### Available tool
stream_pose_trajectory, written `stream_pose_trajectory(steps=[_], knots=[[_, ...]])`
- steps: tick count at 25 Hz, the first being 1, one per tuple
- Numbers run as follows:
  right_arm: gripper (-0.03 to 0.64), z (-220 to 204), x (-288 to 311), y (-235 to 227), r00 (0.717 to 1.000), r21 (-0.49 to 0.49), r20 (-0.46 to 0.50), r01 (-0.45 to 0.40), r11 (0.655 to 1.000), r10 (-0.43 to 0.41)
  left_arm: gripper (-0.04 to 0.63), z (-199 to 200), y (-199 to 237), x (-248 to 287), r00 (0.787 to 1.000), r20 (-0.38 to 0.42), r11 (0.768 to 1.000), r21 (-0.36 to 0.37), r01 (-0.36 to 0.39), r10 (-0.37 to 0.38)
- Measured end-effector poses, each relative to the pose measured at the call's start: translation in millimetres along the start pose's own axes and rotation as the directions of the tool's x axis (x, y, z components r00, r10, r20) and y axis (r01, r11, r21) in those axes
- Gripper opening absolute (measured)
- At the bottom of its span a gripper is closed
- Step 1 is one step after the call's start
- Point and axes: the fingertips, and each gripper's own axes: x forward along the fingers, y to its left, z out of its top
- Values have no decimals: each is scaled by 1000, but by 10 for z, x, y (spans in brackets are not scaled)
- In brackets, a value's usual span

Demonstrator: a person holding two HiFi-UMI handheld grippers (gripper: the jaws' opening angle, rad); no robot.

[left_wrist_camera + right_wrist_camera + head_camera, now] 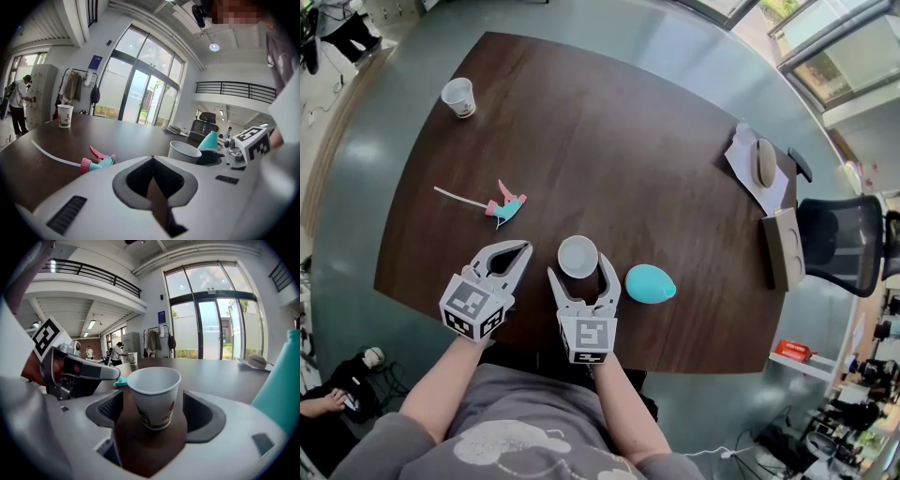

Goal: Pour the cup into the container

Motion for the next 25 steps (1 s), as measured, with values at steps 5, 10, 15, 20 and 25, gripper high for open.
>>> stream_pose_trajectory(steps=[5,10,15,20,25], knots=[[371,25,113,-6,1000,12,1,-8,1000,8,6,11,18,18,1000,0,1000,-1,-5,5],[370,30,184,-1,1000,2,0,-10,1000,10,6,3,38,4,1000,0,1000,-4,-6,6],[370,49,250,-20,1000,-2,-10,1,1000,-1,6,27,19,-3,1000,1,1000,0,4,-4],[370,89,280,-17,1000,-14,10,14,1000,-14,6,34,27,9,1000,0,1000,4,10,-10],[370,81,309,8,1000,-14,4,6,1000,-6,6,37,50,0,1000,-2,1000,4,9,-9]])
